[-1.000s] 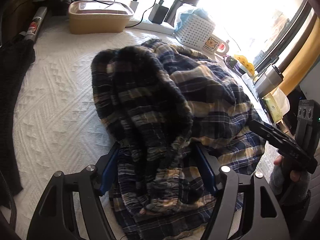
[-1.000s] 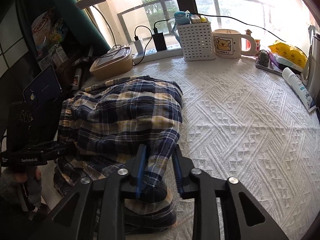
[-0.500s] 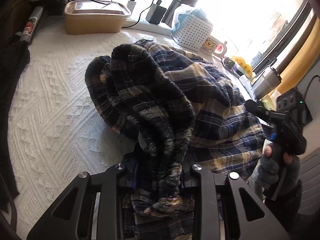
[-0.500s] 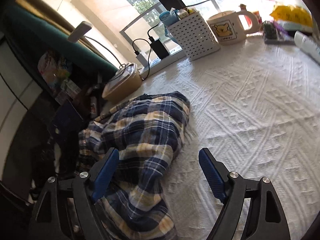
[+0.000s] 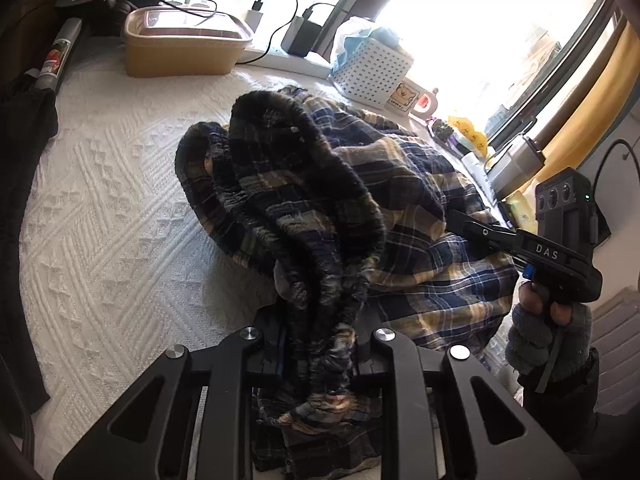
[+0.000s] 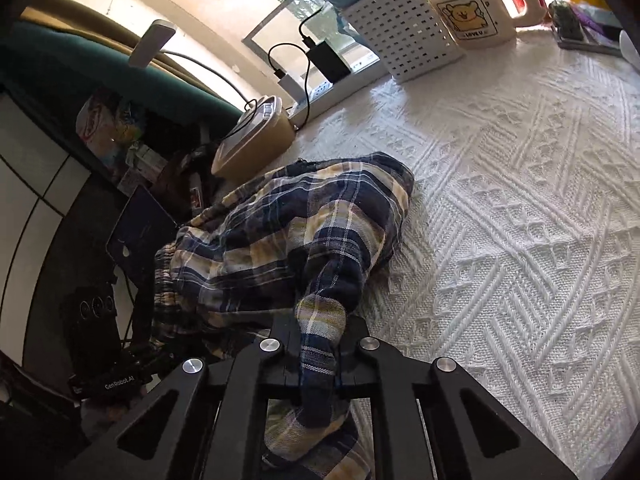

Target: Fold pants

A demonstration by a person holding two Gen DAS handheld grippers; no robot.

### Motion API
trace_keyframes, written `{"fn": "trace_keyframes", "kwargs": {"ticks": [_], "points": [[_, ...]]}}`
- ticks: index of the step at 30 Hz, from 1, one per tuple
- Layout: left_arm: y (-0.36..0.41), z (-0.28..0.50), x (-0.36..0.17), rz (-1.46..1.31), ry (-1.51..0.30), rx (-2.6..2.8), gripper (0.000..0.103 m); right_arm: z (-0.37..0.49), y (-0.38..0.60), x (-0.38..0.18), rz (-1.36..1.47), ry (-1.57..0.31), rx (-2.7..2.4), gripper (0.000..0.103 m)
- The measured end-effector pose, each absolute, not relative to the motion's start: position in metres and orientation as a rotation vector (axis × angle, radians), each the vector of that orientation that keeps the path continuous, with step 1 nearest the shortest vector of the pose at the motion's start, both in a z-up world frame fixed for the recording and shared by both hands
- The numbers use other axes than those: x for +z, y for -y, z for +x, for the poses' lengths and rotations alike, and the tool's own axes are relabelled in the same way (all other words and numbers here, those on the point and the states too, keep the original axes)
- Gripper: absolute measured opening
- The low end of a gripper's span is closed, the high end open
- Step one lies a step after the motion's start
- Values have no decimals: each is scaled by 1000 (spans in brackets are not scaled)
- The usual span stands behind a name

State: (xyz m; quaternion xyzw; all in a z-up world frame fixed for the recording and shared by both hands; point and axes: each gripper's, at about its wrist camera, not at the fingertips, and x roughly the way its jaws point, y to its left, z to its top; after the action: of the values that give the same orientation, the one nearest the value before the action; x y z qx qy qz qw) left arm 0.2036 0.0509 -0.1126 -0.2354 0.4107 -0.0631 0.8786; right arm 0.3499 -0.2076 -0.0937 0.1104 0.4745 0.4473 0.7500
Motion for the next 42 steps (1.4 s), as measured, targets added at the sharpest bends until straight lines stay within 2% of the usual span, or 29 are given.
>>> {"fn": "trace_keyframes", "kwargs": {"ticks": [6, 20, 35, 42], "points": [[-53, 196, -98, -494, -807, -182, 18, 312, 192, -32, -16, -813, 892, 7], [-90, 158, -39, -494, -626, -195, 18, 267, 166, 58, -118, -605, 916, 7], [-177, 83, 21, -455, -489, -23, 18, 224, 68, 102, -138, -496, 1085, 7], [-225, 58, 31, -425, -492, 72, 18, 215, 11, 98, -113, -508, 1165, 7]]}}
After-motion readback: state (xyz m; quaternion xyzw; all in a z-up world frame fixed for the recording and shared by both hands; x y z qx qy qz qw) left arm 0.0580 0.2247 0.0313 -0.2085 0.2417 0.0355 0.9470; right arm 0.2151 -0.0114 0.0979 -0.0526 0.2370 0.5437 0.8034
